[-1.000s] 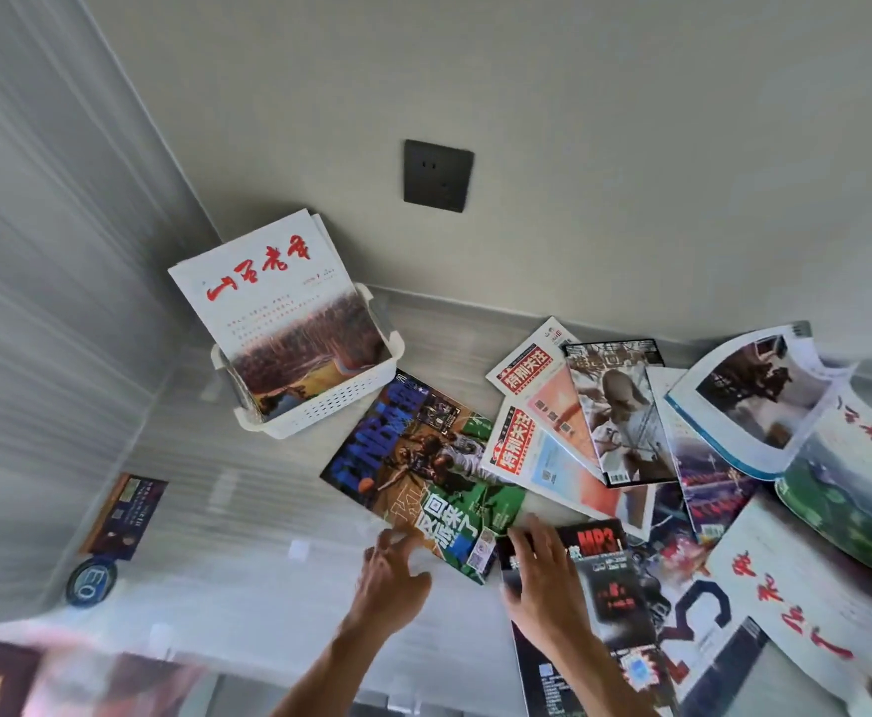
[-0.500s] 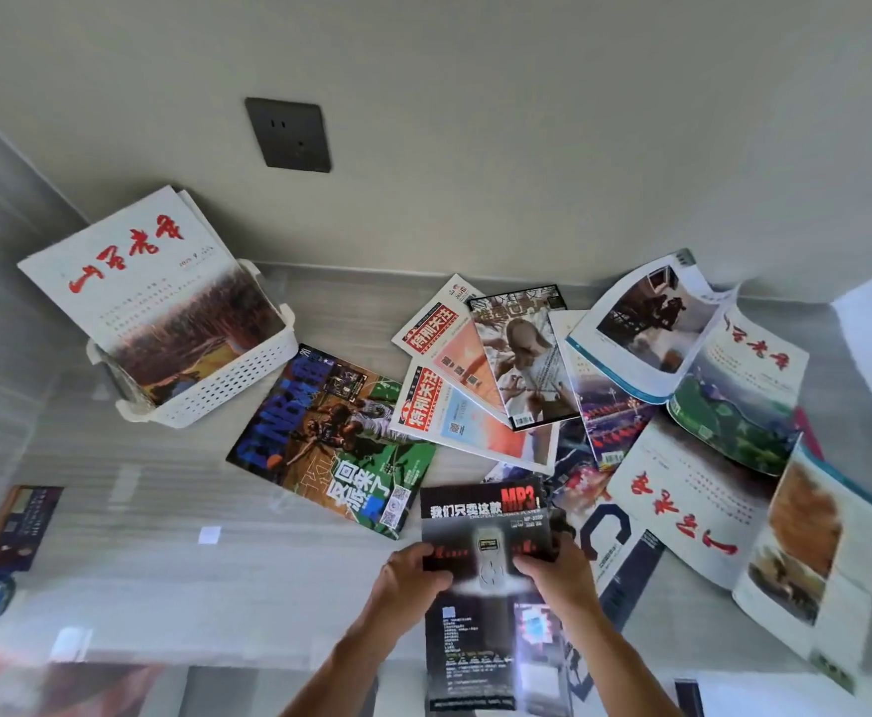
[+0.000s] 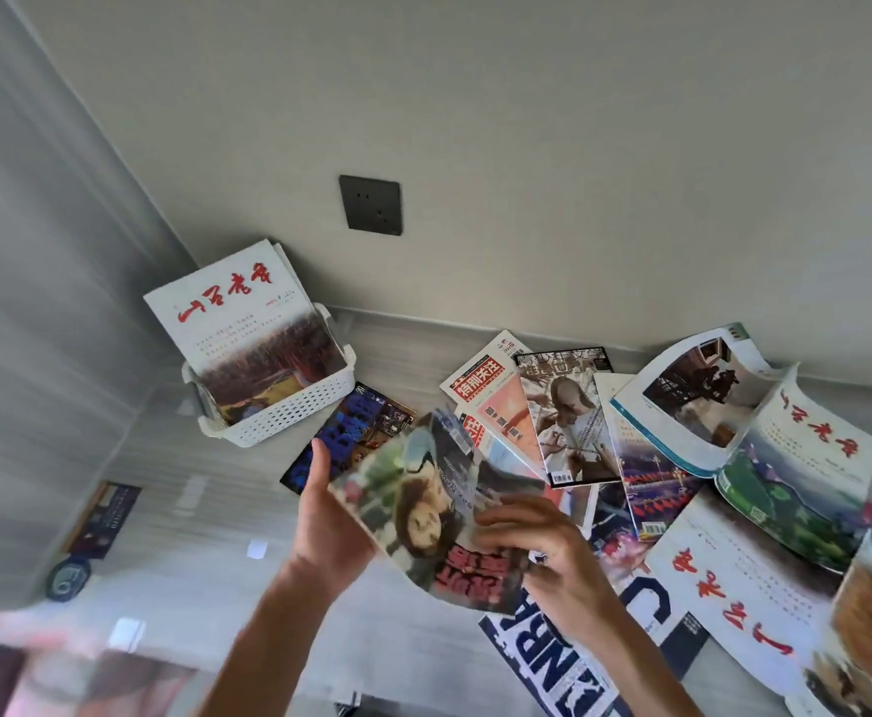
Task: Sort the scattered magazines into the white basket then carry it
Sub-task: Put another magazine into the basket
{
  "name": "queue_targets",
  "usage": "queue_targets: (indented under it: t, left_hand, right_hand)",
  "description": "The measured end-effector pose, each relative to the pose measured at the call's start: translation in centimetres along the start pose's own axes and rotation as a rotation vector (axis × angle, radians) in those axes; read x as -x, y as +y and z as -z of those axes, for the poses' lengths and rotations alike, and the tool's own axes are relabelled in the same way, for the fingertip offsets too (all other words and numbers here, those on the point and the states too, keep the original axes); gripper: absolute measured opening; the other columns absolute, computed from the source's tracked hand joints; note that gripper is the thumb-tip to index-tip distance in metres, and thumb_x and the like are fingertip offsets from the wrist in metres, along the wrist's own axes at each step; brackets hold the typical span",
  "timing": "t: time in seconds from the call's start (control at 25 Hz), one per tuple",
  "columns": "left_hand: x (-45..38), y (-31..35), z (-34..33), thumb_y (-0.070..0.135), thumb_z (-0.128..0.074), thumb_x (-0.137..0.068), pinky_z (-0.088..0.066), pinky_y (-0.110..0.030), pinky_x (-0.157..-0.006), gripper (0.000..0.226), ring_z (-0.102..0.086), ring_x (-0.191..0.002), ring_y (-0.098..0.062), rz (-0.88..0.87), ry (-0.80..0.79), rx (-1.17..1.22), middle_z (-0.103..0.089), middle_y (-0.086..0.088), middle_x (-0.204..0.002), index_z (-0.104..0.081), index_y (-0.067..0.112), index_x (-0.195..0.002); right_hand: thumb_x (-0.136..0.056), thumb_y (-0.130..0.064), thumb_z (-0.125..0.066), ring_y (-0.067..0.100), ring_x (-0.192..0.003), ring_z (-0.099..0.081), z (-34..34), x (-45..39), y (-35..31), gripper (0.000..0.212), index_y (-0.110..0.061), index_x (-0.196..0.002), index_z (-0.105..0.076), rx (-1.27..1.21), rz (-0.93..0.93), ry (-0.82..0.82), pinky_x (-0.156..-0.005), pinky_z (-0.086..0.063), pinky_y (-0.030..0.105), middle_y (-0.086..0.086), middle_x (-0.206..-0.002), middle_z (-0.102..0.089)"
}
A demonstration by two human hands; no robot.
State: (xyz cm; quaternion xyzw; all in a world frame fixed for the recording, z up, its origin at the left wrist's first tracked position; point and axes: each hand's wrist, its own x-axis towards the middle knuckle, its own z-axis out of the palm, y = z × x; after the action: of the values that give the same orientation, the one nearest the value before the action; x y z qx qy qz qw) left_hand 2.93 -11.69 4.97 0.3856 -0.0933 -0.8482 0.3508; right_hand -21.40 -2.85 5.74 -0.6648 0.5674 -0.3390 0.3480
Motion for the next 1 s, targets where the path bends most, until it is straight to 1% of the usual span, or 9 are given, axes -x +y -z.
queue_targets:
  t: [0.16, 0.24, 0.36, 0.48, 0.56, 0.64, 0.72, 0.88, 1.0]
  left_hand:
    - [0.5, 0.8, 1.2, 0.025, -0.066, -0.088, -0.059, -0.046, -0.078, 0.039, -0.070, -0.100, -0.039, 0.024, 0.110, -0.469, -0.074, -0.012, -0.110, -0.059, 0.024, -0.127]
    - [0.5, 0.0, 1.3, -0.005, -0.063, -0.082, -0.061, -0.040, -0.064, 0.042, -0.074, -0.084, -0.037, -0.035, 0.245, -0.480, -0.077, -0.012, -0.097, -0.065, 0.020, -0.117]
    - [1.0, -0.9, 1.1, -0.016, -0.060, -0.074, -0.059, -0.046, -0.076, 0.052, -0.068, -0.087, -0.040, -0.130, 0.137, -0.306, -0.067, -0.029, -0.111, -0.062, 0.008, -0.121]
    - [1.6, 0.1, 1.2, -0.016, -0.067, -0.066, -0.044, -0.060, -0.097, 0.085, -0.058, -0.098, -0.046, -0.217, 0.153, -0.346, -0.060, -0.034, -0.115, -0.049, 0.026, -0.137]
    - [2.0, 1.0, 1.6, -0.009, -0.069, -0.066, -0.051, -0.058, -0.092, 0.070, -0.063, -0.098, -0.047, -0.139, 0.221, -0.407, -0.065, -0.025, -0.117, -0.063, 0.028, -0.125]
    - [2.8, 1.8, 1.8, -0.003, -0.070, -0.067, -0.060, -0.044, -0.077, 0.045, -0.070, -0.096, -0.041, -0.023, 0.265, -0.442, -0.069, -0.021, -0.118, -0.073, 0.013, -0.109]
    - [3.2, 2.2, 2.4, 0.004, -0.067, -0.078, -0.061, -0.037, -0.068, 0.034, -0.073, -0.090, -0.036, -0.025, 0.239, -0.347, -0.069, -0.023, -0.117, -0.070, 0.003, -0.112]
    - [4.0, 2.4, 3.6, 0.049, -0.054, -0.088, -0.052, -0.042, -0.083, 0.052, -0.069, -0.104, -0.030, -0.283, 0.209, -0.104, -0.069, -0.013, -0.123, -0.053, 0.022, -0.133]
    - [4.4, 1.5, 2.2, 0.052, -0.074, -0.074, -0.049, -0.044, -0.096, 0.073, -0.061, -0.120, -0.021, -0.321, 0.018, -0.518, -0.064, 0.001, -0.132, -0.046, 0.034, -0.139]
  right_hand:
    - [-0.072, -0.002, -0.081, -0.001, -0.138, -0.035, -0.8, 0.7, 1.9, 0.041, -0.025, -0.105, -0.076, 0.247, 0.022, -0.003, -0.113, -0.038, 0.027, -0.019, -0.143, -0.048]
    - [-0.076, 0.000, -0.076, -0.001, -0.129, -0.049, -1.4, 0.7, 1.6, 0.042, -0.028, -0.107, -0.074, 0.067, -0.093, 0.104, -0.099, -0.051, 0.025, -0.023, -0.139, -0.051]
    - [-0.096, -0.016, -0.052, 0.009, -0.112, -0.065, -1.8, -0.3, 0.7, 0.040, -0.049, -0.115, -0.062, -0.330, -0.429, 0.129, -0.079, -0.059, 0.038, -0.018, -0.123, -0.064]
    - [-0.099, -0.010, -0.044, -0.013, -0.128, -0.040, -1.8, -1.0, 0.2, 0.068, -0.073, -0.124, -0.036, -0.362, -0.389, 0.088, -0.112, -0.033, 0.042, -0.034, -0.144, -0.033]
    - [-0.093, -0.013, -0.060, -0.017, -0.132, -0.035, -1.6, -2.0, 0.3, 0.079, -0.062, -0.142, -0.021, -0.284, -0.218, 0.086, -0.113, -0.029, 0.039, -0.043, -0.147, -0.023]
    - [-0.081, -0.018, -0.076, 0.003, -0.133, -0.046, -1.0, -4.1, -0.7, 0.077, -0.034, -0.146, -0.038, -0.098, -0.144, 0.164, -0.105, -0.043, 0.038, -0.018, -0.152, -0.038]
    - [-0.079, -0.010, -0.078, 0.011, -0.114, -0.063, -0.6, -6.3, -1.5, 0.036, -0.017, -0.113, -0.068, 0.059, -0.056, 0.204, -0.097, -0.052, 0.042, 0.004, -0.127, -0.066]
    - [-0.091, -0.023, -0.064, 0.012, -0.065, -0.072, -2.1, -7.0, -3.8, 0.004, -0.022, -0.095, -0.064, -0.147, -0.262, 0.211, -0.054, -0.061, 0.040, 0.005, -0.088, -0.075]
    - [-0.094, -0.026, -0.058, 0.009, -0.065, -0.071, -6.8, -5.8, -6.2, 0.017, -0.014, -0.106, -0.061, 0.024, -0.140, 0.262, -0.052, -0.059, 0.031, 0.002, -0.087, -0.073]
